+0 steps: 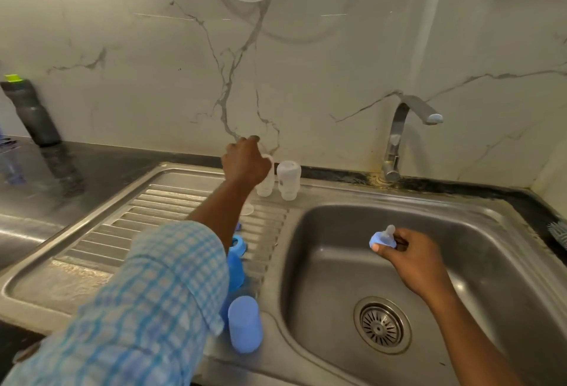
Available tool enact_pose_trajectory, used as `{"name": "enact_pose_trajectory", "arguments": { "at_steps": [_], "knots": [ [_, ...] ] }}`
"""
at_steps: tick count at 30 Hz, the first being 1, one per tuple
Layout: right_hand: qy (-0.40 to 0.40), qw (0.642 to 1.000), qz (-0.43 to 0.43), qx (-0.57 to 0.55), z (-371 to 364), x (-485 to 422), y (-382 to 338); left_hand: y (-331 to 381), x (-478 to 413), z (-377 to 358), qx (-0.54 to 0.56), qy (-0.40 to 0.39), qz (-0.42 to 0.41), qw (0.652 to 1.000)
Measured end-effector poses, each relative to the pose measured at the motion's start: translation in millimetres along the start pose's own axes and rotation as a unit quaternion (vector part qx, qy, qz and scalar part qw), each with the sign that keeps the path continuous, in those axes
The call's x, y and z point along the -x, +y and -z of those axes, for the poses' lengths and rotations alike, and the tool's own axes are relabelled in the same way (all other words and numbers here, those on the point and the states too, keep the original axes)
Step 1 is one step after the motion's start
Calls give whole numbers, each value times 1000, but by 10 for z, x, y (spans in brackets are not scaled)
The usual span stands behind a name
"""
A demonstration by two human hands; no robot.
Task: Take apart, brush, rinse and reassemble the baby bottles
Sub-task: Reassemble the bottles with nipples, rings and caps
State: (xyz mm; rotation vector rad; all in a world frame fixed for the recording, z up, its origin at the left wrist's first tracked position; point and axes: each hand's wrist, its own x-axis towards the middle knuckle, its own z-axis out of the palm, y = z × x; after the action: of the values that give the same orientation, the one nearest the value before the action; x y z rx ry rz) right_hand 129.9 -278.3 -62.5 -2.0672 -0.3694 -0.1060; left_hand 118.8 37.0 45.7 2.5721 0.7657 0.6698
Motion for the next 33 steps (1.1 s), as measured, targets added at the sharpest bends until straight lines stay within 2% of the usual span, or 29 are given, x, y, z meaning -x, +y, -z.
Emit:
{"name": "enact_pose_trajectory", "arguments": {
  "at_steps": [3,6,11,16,19,22,26,28,33],
  "knots": [
    [-4,1000,-2,3,-11,-2,-5,-242,-201,-110,-72,-79,-11,994],
    [-2,1000,-5,1,-33,-36,35,-310,-336,-249,-103,-118,-30,987],
    [1,1000,5,0,-50,-37,54,-315,-444,-348,-132,-118,-68,982],
    [-4,1000,17,4,-59,-33,48,-368,-445,-396,-122,-76,-84,986],
    [-4,1000,13,6,-58,-36,39,-353,-425,-306,-66,-26,-83,994],
    [-4,1000,12,12,-60,-34,25,-245,-373,-88,38,23,-71,996],
    [-6,1000,-1,8,-40,-17,1,96,-139,248,194,80,-77,975],
    [-1,1000,-3,1,-25,-19,-19,314,101,302,261,59,-75,961],
    [34,998,-18,-57,164,65,-122,695,987,-108,395,-81,-31,914]
  ]
}}
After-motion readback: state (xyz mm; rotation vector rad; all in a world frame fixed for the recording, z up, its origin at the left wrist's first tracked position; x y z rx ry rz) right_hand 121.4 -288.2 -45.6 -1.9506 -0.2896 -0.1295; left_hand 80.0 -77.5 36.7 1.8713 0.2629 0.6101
